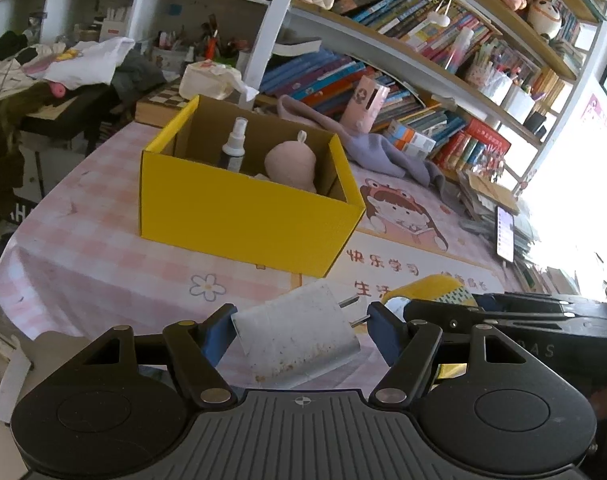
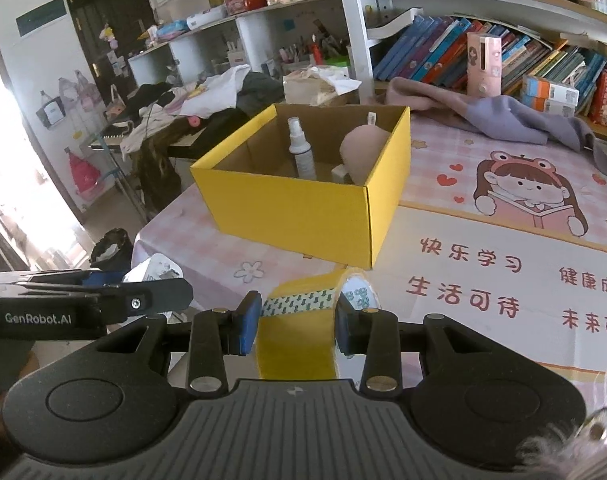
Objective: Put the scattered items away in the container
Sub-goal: 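Carry the charger and tape roll toward the yellow box with both tools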
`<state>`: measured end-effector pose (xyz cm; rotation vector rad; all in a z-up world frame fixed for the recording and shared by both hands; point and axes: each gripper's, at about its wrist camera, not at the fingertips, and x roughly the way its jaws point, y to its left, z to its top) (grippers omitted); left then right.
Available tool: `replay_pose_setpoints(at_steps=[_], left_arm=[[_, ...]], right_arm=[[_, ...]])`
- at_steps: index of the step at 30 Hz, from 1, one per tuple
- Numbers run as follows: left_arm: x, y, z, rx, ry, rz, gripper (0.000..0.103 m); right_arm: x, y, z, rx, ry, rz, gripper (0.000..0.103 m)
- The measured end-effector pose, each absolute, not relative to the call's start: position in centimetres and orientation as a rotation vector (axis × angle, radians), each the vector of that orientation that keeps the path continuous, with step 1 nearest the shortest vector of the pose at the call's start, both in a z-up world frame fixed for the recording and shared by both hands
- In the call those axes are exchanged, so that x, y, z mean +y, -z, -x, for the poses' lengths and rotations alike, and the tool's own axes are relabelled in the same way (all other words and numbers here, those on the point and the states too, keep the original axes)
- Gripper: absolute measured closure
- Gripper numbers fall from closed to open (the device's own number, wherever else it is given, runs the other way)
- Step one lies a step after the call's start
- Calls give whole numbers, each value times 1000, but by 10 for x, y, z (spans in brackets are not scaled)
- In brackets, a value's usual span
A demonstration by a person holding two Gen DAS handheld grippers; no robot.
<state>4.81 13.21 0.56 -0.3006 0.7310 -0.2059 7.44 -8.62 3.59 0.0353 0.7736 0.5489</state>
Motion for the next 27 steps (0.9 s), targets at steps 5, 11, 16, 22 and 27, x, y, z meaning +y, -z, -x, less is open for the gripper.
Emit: replay_pose_setpoints(at_steps=[5, 11, 16, 22, 27], left_arm=[[137, -4, -52, 739, 199, 309, 32], [137, -2, -63, 741, 197, 321, 32], [136, -1, -79, 743, 195, 321, 32], [134, -9, -101, 708, 180, 278, 32], [136, -22, -124, 648, 150, 237, 32]], right_arm=[[-80, -34, -80, 789, -559, -36, 68], [-72, -36, -88, 780, -581, 8, 68], [-68, -37, -100, 770, -596, 48, 68], [-70, -48, -124, 727, -608, 47, 68], [-70, -65, -151, 670, -629, 35, 68]])
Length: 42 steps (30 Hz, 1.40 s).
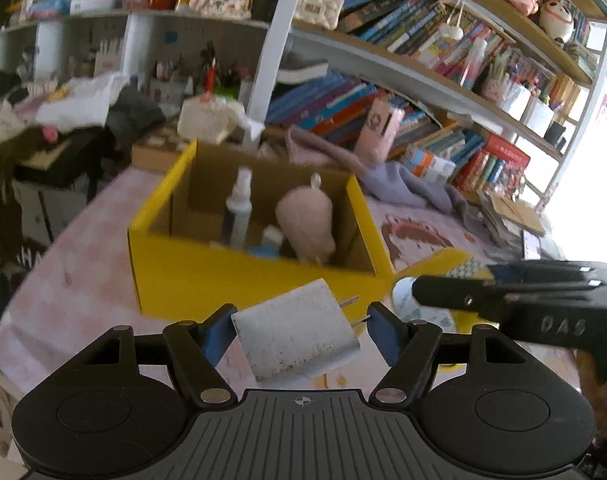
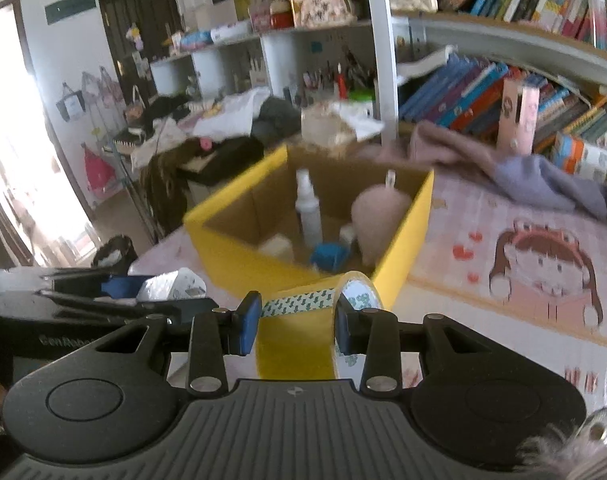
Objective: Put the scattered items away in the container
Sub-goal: 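Carry the charger and tape roll toward the yellow box with both tools, then lower the charger and tape roll into the box and open both tools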
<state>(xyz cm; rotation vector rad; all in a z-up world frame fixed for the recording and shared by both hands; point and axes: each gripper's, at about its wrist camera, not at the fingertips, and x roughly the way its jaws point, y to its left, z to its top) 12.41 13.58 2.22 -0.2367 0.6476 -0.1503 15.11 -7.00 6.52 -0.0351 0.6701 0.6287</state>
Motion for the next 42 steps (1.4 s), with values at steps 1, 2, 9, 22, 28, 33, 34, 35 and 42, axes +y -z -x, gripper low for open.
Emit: replay_pose_setpoints(at_steps=[1, 2, 9, 22, 28, 33, 34, 35, 42], left_arm=[[137, -25, -129, 635, 144, 236, 32], [139, -27, -135, 623, 137, 235, 32], [148, -33, -178, 566, 74, 235, 32], [161, 10, -264, 701, 16, 180, 32], [152, 32, -278, 796, 38, 60, 32], [149, 36, -285, 819, 56, 21, 32], [148, 36, -286, 824, 58, 19, 32], [148, 36, -287, 829, 60, 14, 32], [143, 32, -282, 838, 58, -29, 24]], right_arm=[[-70, -70, -157, 653, -633, 32, 68], [-69, -75, -164, 636, -636, 32, 68], [-53, -93, -214, 538, -671, 71, 68], [-15, -35, -289, 665, -715, 146, 68], [-10, -4, -308, 781, -754, 185, 68], [-10, 5, -309, 783, -772, 227, 67], [-10, 5, -309, 783, -776, 230, 67], [-10, 4, -309, 783, -780, 233, 67], [-14, 2, -305, 785, -751, 233, 59]])
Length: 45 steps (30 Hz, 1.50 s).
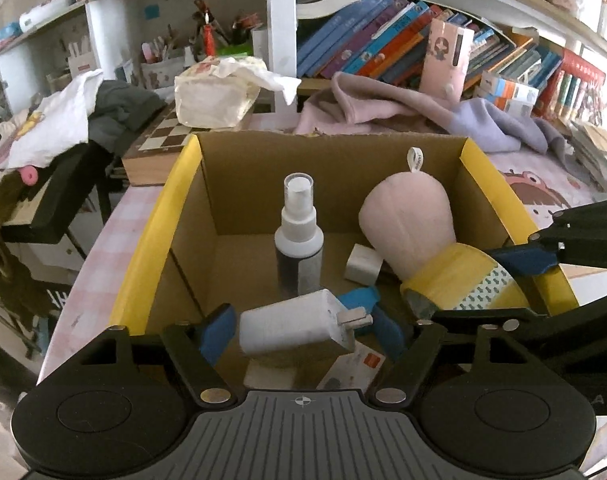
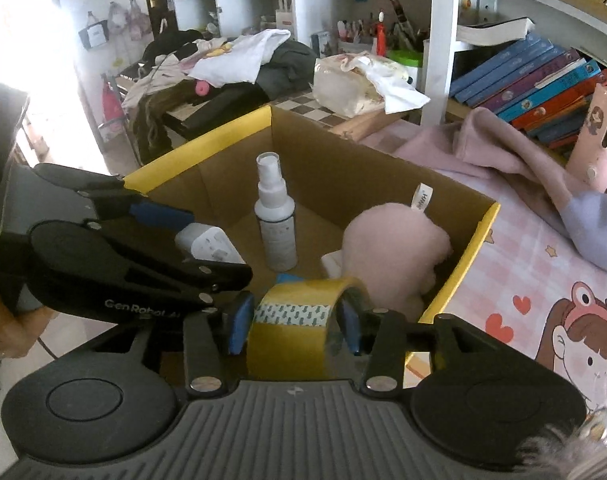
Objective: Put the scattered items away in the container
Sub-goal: 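Lower the charger and tape roll into the box and open both tools, then withdraw both tools up and away from the yellow box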
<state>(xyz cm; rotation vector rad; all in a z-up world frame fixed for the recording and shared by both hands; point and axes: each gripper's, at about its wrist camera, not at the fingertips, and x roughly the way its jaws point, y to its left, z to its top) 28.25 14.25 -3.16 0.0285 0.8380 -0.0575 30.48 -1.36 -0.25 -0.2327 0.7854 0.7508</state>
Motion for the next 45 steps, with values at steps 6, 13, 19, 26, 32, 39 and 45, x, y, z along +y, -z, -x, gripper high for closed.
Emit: replay_pose_setpoints(at_steps=[6, 13, 19, 26, 32, 39, 45], left_arm=[[147, 15, -267, 780, 59, 17, 15], [143, -6, -237, 696, 55, 23, 6], [136, -20, -207, 665, 69, 5, 6], [130, -34, -161, 567, 64, 18, 6], [112, -32, -130, 568, 102, -3, 6], [87, -20, -97, 559, 129, -25, 6], [74, -5, -85, 605, 160, -41, 5]], right_arm=[[-25, -12, -295, 718, -697, 220, 33], [-43, -36, -274, 637, -644, 176, 23], [-52, -50, -245, 592, -607, 155, 21], [-66, -60, -197, 531, -536, 127, 17], [-82, -57, -149, 466, -432, 133, 16], [-110, -44, -101, 473, -285, 160, 15], [-129, -27, -76, 525, -166, 132, 14]])
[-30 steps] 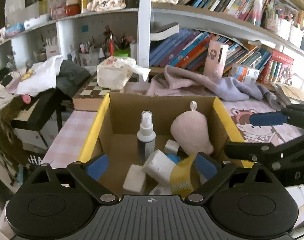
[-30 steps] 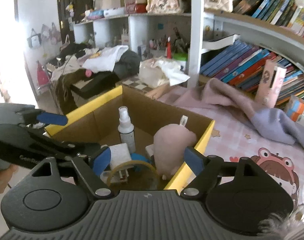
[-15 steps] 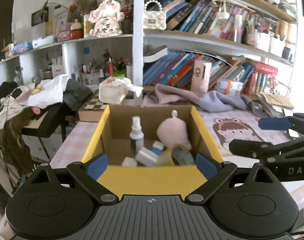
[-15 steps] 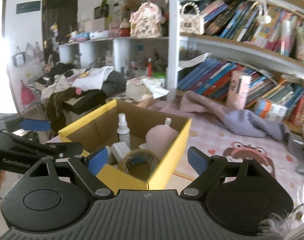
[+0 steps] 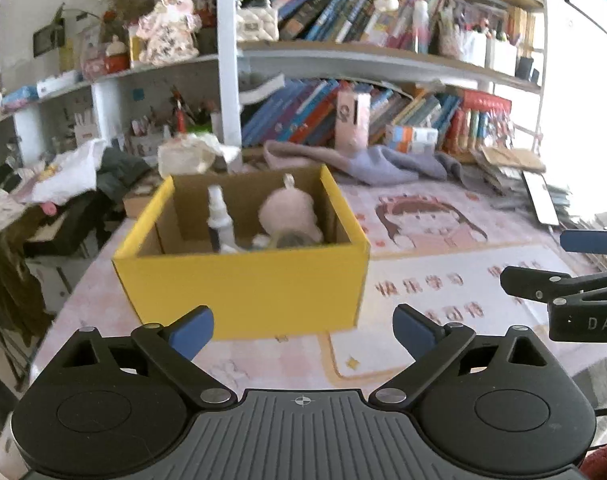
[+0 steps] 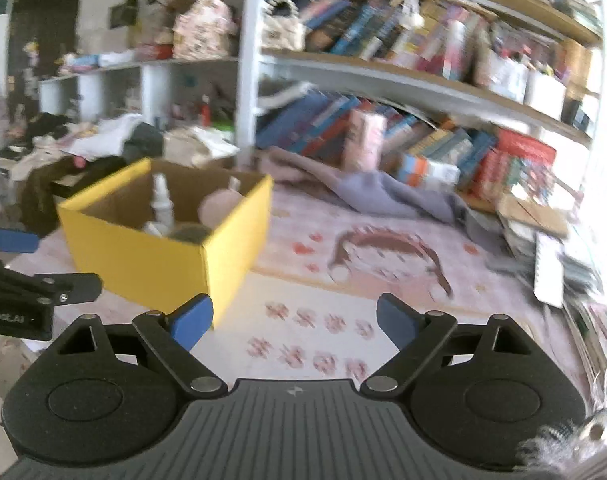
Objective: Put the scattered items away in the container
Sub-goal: 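Withdraw both tools up and away from the yellow box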
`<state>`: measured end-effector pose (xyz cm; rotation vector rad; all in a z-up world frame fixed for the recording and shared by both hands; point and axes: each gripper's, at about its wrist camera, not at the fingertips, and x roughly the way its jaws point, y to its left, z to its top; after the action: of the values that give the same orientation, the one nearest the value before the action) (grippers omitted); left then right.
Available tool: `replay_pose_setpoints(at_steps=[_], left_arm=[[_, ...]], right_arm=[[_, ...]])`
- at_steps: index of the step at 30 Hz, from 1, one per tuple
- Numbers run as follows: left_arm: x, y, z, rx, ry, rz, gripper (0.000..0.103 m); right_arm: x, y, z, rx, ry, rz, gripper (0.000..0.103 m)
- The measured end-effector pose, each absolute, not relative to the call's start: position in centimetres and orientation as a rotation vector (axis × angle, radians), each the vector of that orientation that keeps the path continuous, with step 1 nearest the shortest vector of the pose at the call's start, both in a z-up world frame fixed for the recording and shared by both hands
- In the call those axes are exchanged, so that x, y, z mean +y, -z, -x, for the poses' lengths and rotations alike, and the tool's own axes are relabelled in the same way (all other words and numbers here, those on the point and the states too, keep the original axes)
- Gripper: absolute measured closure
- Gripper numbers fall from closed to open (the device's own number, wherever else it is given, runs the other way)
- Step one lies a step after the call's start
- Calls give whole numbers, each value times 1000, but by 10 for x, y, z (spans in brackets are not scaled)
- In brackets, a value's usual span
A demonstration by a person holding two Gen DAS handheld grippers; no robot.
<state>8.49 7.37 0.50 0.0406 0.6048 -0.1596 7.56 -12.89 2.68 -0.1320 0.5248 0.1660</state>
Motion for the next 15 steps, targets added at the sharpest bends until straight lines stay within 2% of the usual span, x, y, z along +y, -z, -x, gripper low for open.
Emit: replay_pose_setpoints(at_steps=[10, 15], left_arm=[[51, 9, -84, 679, 212, -69, 5], [42, 13, -83, 712, 232, -58, 2]], right_arm=[[-150, -9, -63, 630, -95, 85, 14], [-163, -7, -58, 654, -56, 59, 9]])
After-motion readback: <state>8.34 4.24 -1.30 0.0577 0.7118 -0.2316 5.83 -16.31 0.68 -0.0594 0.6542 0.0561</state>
